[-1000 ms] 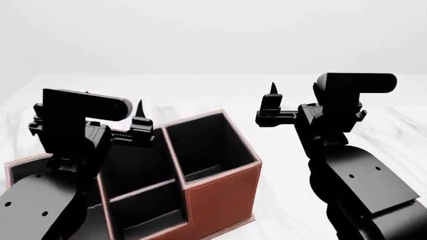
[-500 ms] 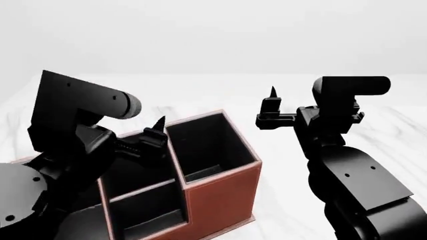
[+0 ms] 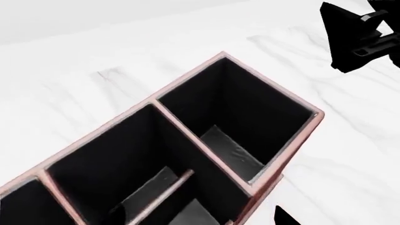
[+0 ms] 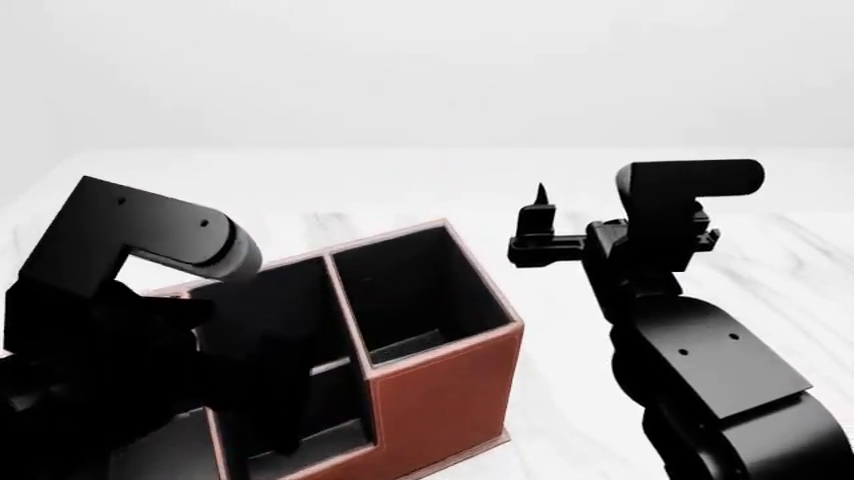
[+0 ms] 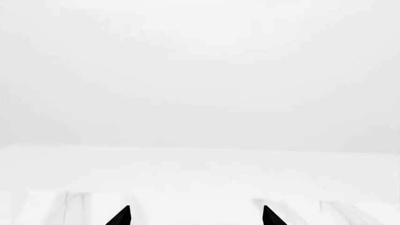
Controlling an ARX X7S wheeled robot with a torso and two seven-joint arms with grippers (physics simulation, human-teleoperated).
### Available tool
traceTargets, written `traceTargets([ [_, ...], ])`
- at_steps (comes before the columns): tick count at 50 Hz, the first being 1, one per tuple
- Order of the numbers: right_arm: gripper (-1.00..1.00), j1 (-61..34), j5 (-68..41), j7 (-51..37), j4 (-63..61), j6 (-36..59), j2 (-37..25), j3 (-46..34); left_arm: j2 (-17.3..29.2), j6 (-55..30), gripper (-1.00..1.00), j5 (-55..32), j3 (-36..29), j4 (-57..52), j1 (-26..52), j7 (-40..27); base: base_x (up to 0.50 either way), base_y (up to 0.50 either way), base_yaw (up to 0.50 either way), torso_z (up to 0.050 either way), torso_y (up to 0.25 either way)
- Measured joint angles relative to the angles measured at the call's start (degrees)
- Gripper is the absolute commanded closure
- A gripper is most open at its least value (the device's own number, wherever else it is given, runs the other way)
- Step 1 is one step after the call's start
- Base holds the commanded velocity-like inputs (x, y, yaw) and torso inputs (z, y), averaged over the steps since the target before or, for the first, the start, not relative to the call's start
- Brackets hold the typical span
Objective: Pick up the book and place it in the front compartment of the caddy.
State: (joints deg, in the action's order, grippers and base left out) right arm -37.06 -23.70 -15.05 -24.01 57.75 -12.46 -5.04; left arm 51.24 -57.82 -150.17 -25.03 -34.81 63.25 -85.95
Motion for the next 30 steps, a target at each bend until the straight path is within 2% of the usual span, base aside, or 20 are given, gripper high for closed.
traceTargets([
  [10,-1.0,0.17,0.19,-0.16,0.54,-0.41,-0.21,-0.97,3.38,10.01,-1.0,-7.55,-7.22,-4.12,3.12,-1.64,0.0,0.0,0.0,0.0,0.0],
  [30,-1.0,0.3,0.31,-0.45,2.08,-1.41,-0.42,-2.05,10.31,23.79,-1.0,-15.43,-18.29,-13.71,3.85,-2.33,0.0,0.0,0.0,0.0,0.0],
])
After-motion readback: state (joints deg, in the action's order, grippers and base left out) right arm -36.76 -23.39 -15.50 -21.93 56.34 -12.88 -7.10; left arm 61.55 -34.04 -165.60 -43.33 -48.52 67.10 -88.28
